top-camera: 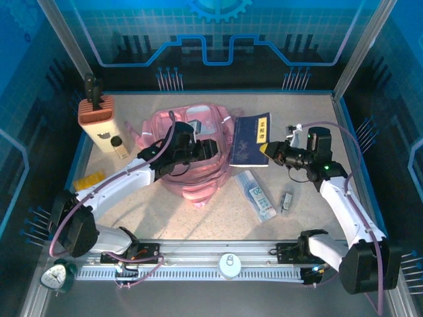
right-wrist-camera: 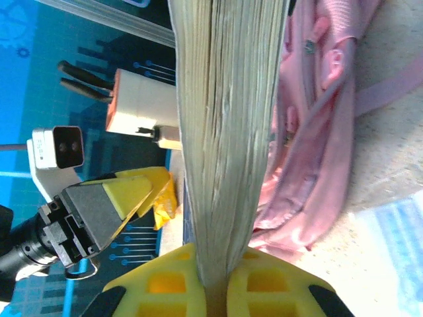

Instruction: Pack the student bag

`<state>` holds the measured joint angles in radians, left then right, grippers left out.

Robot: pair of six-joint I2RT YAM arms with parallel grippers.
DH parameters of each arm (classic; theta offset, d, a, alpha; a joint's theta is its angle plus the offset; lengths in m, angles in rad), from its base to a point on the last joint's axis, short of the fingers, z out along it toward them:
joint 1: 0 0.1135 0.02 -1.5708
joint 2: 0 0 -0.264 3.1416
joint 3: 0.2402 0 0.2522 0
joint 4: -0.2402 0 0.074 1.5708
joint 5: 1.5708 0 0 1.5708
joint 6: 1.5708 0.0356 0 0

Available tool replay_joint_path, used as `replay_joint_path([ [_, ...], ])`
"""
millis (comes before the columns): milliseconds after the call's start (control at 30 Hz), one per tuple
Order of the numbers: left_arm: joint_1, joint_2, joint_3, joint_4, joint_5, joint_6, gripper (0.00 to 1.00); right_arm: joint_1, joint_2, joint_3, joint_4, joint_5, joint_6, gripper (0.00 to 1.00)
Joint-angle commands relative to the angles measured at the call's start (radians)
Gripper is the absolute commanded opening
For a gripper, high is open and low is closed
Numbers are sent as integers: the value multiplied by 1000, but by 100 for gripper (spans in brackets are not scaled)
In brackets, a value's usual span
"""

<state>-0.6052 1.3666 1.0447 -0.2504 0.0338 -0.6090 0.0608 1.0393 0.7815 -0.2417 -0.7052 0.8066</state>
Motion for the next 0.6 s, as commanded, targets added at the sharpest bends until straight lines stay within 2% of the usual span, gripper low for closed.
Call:
replay_joint_path([
  [0, -3, -42, -11, -163, 39, 204, 54, -29, -34, 20, -151, -2, -141, 6],
  [167, -51, -7, -13, -241, 42, 311, 54, -56, -48, -2, -214, 13, -190, 6],
  [367, -107, 104, 20, -231, -37, 391, 53, -68, -55, -22, -196, 25, -188, 6],
  [567, -118, 249, 70, -191, -114, 438, 45, -69, -57, -32, -181, 32, -176, 5],
])
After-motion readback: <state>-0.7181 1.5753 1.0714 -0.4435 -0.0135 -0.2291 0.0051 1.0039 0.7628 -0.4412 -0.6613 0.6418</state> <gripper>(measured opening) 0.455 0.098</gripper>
